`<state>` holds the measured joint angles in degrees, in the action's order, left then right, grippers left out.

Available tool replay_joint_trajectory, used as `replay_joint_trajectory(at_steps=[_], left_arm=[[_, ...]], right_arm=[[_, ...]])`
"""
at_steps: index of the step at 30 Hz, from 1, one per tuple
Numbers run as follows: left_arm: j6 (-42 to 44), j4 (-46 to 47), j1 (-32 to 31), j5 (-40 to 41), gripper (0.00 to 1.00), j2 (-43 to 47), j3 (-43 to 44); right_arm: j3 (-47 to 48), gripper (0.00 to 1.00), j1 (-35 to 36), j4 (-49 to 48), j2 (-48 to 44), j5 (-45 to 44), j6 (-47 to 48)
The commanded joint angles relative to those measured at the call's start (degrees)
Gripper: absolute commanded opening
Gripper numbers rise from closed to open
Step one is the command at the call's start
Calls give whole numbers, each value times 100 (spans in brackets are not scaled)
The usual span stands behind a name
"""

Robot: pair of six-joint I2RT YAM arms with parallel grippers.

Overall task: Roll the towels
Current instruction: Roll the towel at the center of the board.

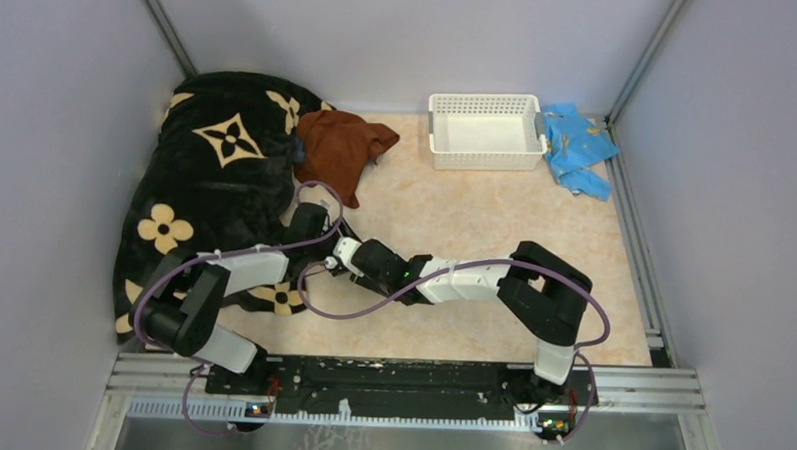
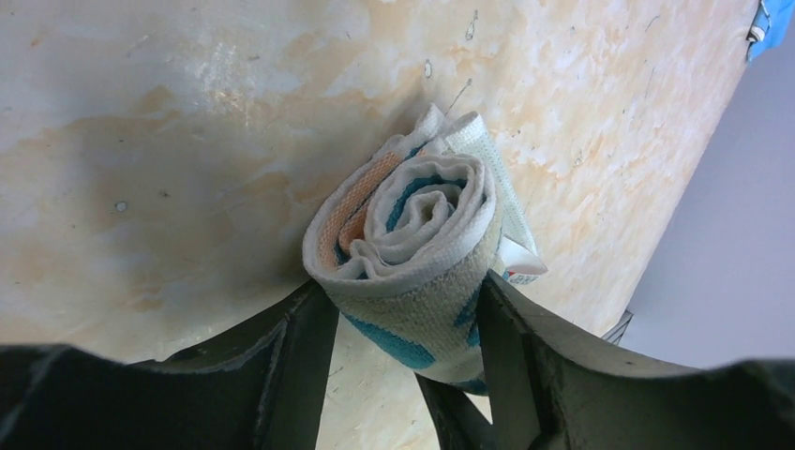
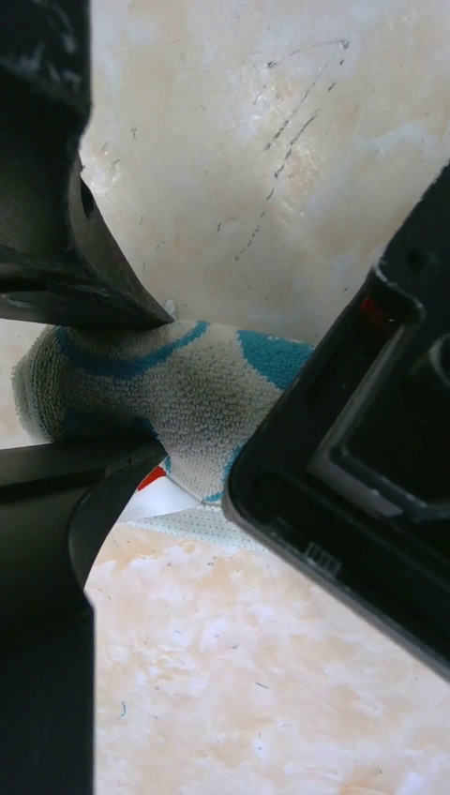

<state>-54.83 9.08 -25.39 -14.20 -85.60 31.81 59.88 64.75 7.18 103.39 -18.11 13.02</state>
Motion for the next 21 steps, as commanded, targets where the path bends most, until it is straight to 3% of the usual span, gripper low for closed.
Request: replay_joint_trajectory(at_steps=[1,4,12,17,21], left_arm=[[357,-778,-20,289,64,13,-99],[369,-822,20,308,69,494,-174],[160,-549,135,21,75,1415,-556],[-144,226,133,-384,75,1215,-786],[-316,819,130,-581,75,741,-767]], right_arm=[[-100,34,-142,143,320,725,-294],[-94,25,-614,265,238,1659,-649],[-189,23,-1775,97,272,4753,-1622],[-443,23,-2408,-609,590,6183,-2403],[-523,23,-2658,-932,851,6627,-2804]])
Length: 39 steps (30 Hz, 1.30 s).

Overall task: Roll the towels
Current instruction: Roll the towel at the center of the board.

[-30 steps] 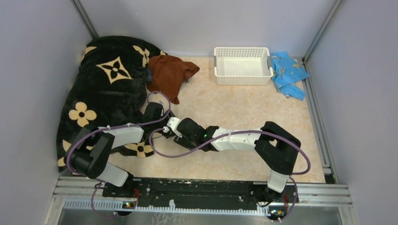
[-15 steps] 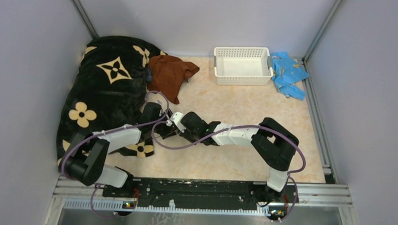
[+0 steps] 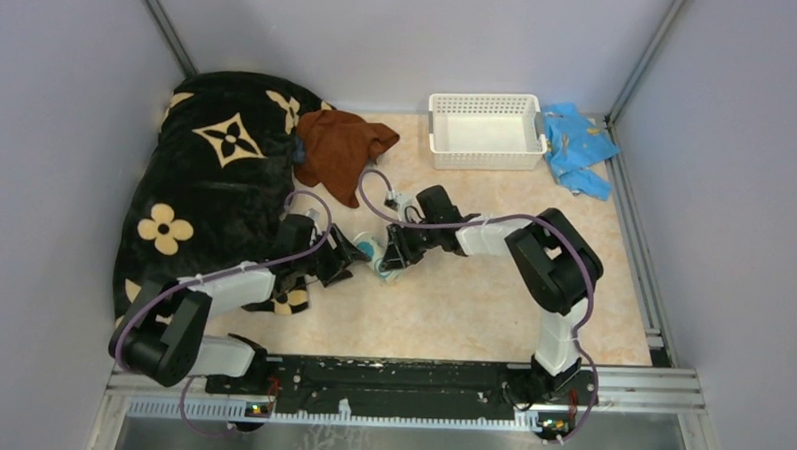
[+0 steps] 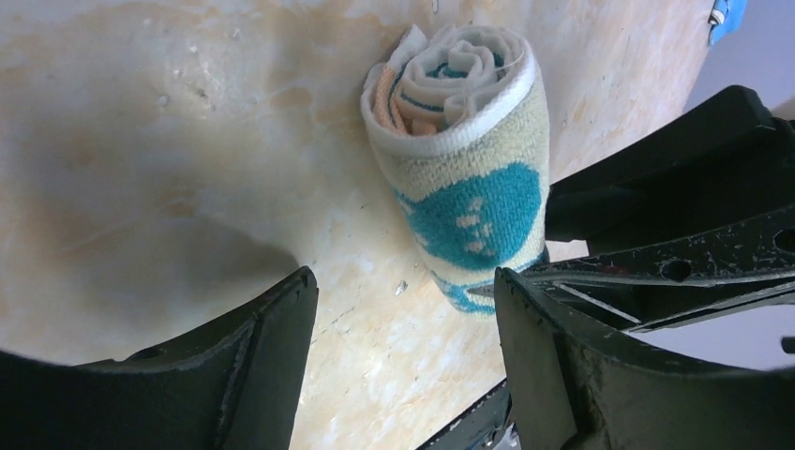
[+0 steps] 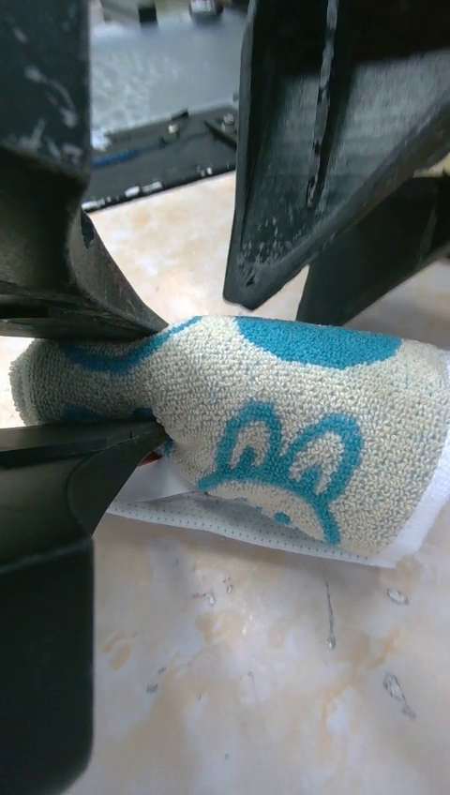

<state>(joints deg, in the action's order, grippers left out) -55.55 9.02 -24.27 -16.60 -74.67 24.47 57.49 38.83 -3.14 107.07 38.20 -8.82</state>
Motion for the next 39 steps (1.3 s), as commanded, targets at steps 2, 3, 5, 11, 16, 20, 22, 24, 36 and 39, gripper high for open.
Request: replay_joint_trajectory(at_steps=[2,3,5,11,16,20,22,24,36,39], left_arm=[[-356,1159,12,-441,75,-529,-43],[-408,1327,14,-493,75,-607,-43],[-518,1650,15,-564,75,-723,-79],[-584,1841,22,-419,74,-1005,-95],[-680,1668,20,-298,61,-1352,-68],[-692,1228,15,-181,52,-1498,20],[-651,1000,12,-88,49,-1514,75],[-568,801,11,-36,46,-1523,149],[-365,77,-61,226,45,-1445,483],[-361,27,-69,232,46,-1450,504]], right_arm=[[-254,23,-106,98,663,1129,-685],[-232,23,-124,103,730,1163,-727],[-210,23,-160,23,897,1325,-866],[-173,23,-262,-58,1177,1472,-1075],[-195,24,-271,-109,1095,1350,-1175],[-188,36,-233,320,459,625,-873],[-151,43,-134,655,47,-41,-646],[-94,50,75,992,-385,-877,-391],[438,72,1966,1391,-1289,-4762,1034],[561,72,2231,1327,-825,-5111,1169]])
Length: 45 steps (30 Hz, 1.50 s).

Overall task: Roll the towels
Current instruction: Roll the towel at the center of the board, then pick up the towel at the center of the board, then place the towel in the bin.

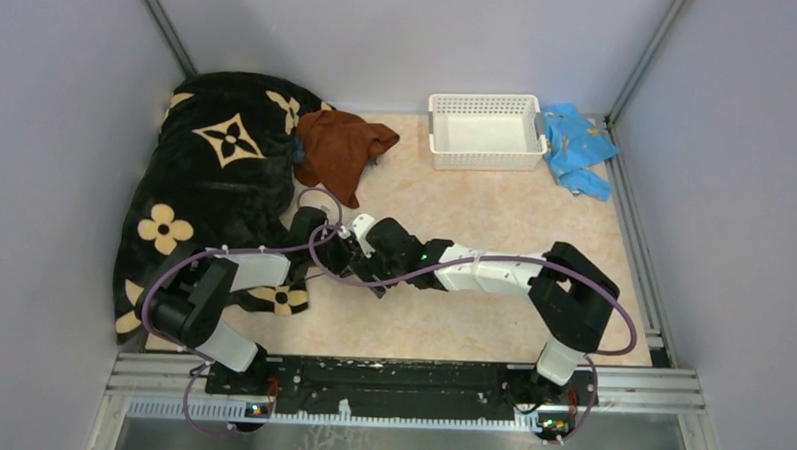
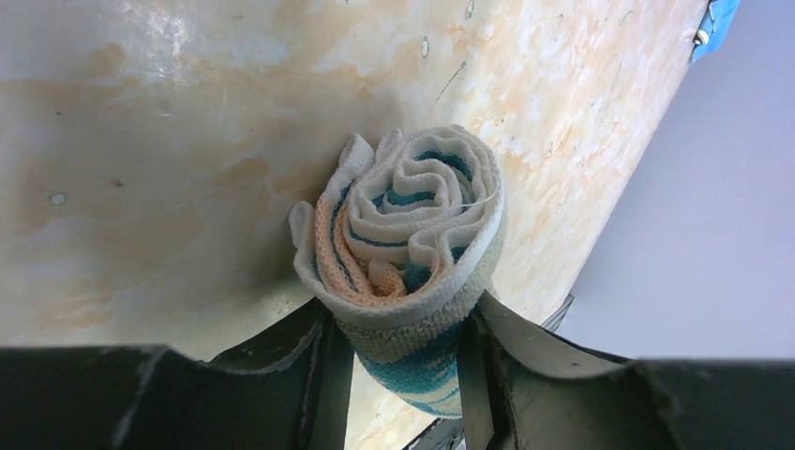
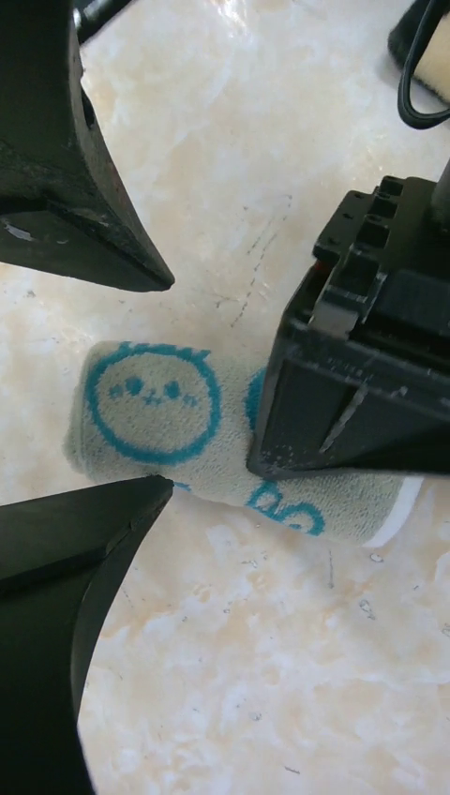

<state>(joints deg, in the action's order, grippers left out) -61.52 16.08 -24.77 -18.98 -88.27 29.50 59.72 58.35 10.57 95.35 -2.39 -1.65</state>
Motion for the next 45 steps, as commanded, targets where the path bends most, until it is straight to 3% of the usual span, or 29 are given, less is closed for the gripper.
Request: replay_joint_trajectory(at_steps=[1,5,13,19,20,28,33,38,45], left_arm=[[234,-688,-19,468,46,-98,15],[255,-741,-33,480,47,-115,66],[285,-771,-46,432,51,-174,199],[673,-1123,29,492,61,40,670],[797,-1250,110,497,62,94,838],[1979,-2585,1125,528,69,418,2468],[2745,-3393,1400,968,71,952,3091],[3670,-3682,1409,1315,76,1619,3071],[4513,-3749,1440,1564,79,2016,2895]], right_arm=[[364,72,328,-63,523,-1132,485],[447,71,483,-18,981,-1555,631],[315,56,530,54,1325,-1519,646],[220,18,306,171,1041,-1316,478],[220,16,256,188,920,-1307,456],[774,14,-542,740,157,-1275,362],[1780,12,-1406,1129,86,-1451,221],[3229,12,-2239,1314,621,-2054,106],[4908,11,-3091,994,2104,-2467,-24]])
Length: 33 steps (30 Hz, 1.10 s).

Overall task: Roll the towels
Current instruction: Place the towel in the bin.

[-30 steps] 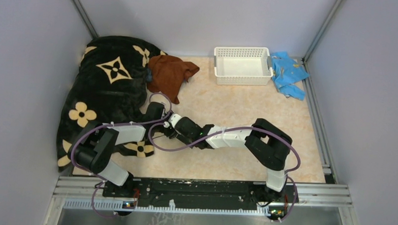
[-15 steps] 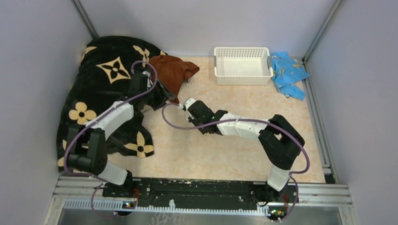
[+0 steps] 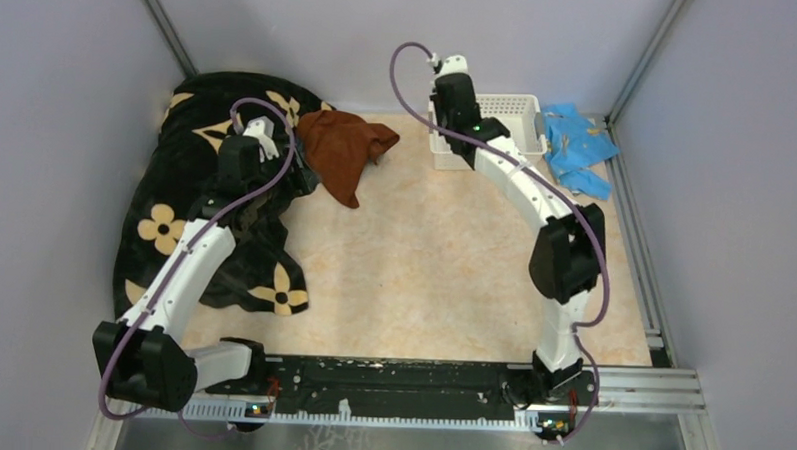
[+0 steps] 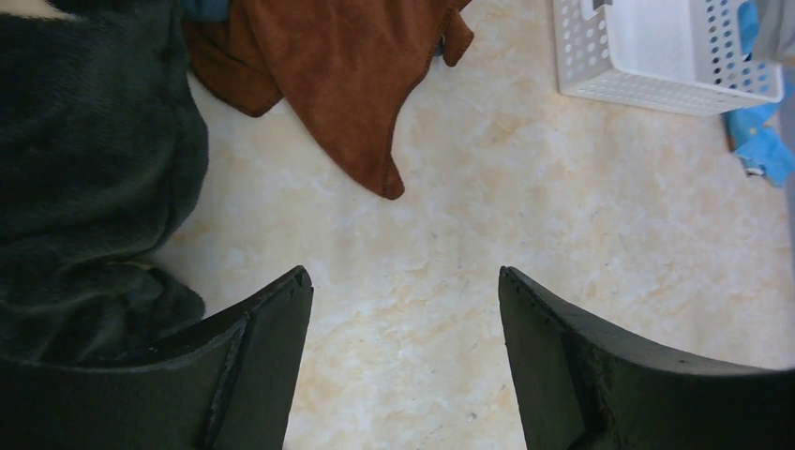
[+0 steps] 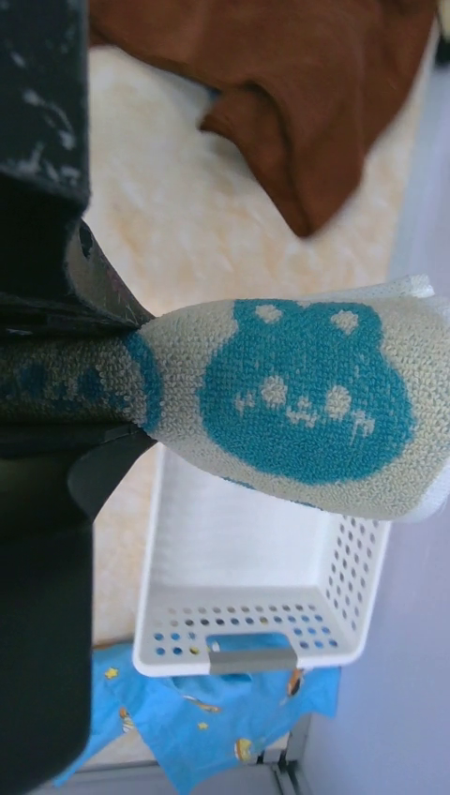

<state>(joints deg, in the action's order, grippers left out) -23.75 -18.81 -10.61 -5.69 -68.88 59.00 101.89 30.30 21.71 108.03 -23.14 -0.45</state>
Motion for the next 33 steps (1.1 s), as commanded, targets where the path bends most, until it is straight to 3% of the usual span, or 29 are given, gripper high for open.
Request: replay_joint_trajectory(at_steps=[1,12,25,33], left_arm=[[788,-290,24,247,79,69,-27],[918,-387,106,299,79,-87,-53],[821,-370,225,112,79,-152,-107],[770,-352,312,-130,79,-237,-117]], right_arm=[[975,11,-379,-94,1096,-401,-170],[3286,10,-820,312,3581,162,-422],[3119,22,-974,176,3854,1740,-941],[2989,45,-1084,484,3669,2097,-1282]])
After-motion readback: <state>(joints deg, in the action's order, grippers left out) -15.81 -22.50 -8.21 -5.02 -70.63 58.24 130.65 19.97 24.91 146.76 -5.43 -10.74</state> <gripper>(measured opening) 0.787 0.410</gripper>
